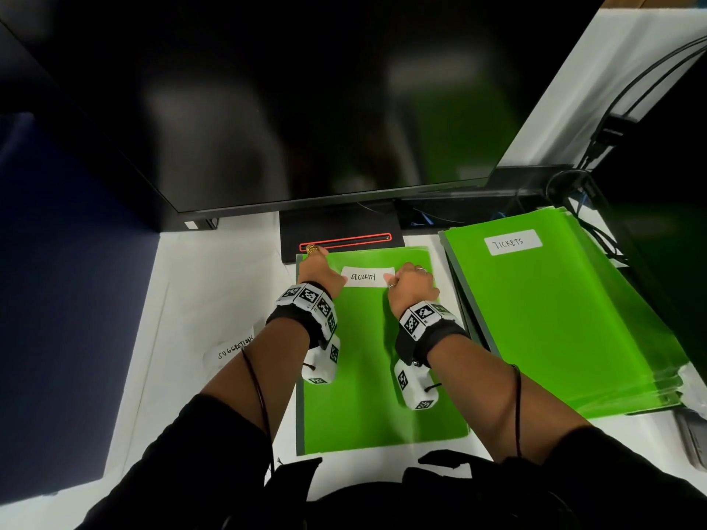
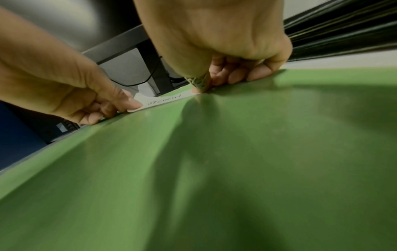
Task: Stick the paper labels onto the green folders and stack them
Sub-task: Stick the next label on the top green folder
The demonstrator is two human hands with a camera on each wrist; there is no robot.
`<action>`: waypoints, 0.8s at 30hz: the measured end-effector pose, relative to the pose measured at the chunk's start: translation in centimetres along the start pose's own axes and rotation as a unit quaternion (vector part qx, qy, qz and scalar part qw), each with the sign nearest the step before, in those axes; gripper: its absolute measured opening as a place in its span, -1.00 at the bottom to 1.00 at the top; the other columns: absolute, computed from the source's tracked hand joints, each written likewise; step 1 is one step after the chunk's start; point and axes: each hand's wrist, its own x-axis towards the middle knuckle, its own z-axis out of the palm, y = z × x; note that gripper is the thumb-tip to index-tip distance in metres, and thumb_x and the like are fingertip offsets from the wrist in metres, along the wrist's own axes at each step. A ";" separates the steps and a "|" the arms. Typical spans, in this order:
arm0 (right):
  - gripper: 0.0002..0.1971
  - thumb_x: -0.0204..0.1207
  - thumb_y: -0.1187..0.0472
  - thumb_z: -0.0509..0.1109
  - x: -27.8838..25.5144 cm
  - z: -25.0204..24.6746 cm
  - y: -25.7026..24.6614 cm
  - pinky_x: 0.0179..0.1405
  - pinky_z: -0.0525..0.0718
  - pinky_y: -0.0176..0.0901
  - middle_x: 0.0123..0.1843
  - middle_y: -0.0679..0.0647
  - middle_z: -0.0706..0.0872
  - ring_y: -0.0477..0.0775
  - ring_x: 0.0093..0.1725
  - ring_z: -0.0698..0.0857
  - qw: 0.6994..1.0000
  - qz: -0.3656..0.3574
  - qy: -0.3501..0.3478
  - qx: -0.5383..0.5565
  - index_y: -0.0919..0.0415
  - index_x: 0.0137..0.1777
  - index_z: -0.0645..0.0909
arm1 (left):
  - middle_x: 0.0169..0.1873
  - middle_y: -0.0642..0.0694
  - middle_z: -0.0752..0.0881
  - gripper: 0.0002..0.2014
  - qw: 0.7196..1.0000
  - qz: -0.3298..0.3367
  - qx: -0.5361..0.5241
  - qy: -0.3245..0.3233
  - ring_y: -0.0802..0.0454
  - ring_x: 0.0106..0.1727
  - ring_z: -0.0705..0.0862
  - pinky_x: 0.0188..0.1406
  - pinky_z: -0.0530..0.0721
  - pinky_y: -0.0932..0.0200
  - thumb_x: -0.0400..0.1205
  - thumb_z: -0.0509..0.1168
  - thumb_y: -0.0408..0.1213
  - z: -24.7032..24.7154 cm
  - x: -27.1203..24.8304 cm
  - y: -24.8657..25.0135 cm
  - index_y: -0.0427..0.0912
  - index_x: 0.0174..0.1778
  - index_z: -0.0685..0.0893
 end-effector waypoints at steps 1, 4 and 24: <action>-0.61 0.66 -0.03 0.15 0.0 0.0 -0.1 0.23 0.49 0.14 0.35 0.20 0.55 0.21 0.40 0.45 1.000 0.004 -0.001 0.001 0.25 0.31 0.44 | 0.19 -0.23 0.68 -0.38 1.000 -0.004 -0.003 0.002 -0.14 0.24 0.65 0.24 0.61 0.09 0.46 0.51 -0.30 0.0 0.1 -0.1 -0.25 0.39 0.42; -0.61 0.67 -0.01 0.13 -0.1 0.1 -0.5 0.24 0.46 0.13 0.38 0.20 0.52 0.22 0.43 0.42 1.000 0.022 0.002 0.010 0.26 0.34 0.41 | 0.23 -0.23 0.66 -0.35 1.000 -0.011 -0.017 -0.006 -0.14 0.28 0.62 0.33 0.58 0.03 0.43 0.52 -0.28 -0.3 0.3 -0.2 -0.25 0.40 0.40; -0.58 0.60 0.11 0.31 0.0 -0.2 -1.0 0.23 0.46 0.16 0.33 0.21 0.53 0.22 0.38 0.47 0.996 0.062 0.010 0.070 0.29 0.35 0.32 | 0.24 -0.29 0.62 -0.39 0.997 0.005 0.079 0.011 -0.19 0.26 0.62 0.25 0.61 0.06 0.49 0.49 -0.30 0.0 -0.5 0.6 -0.37 0.39 0.40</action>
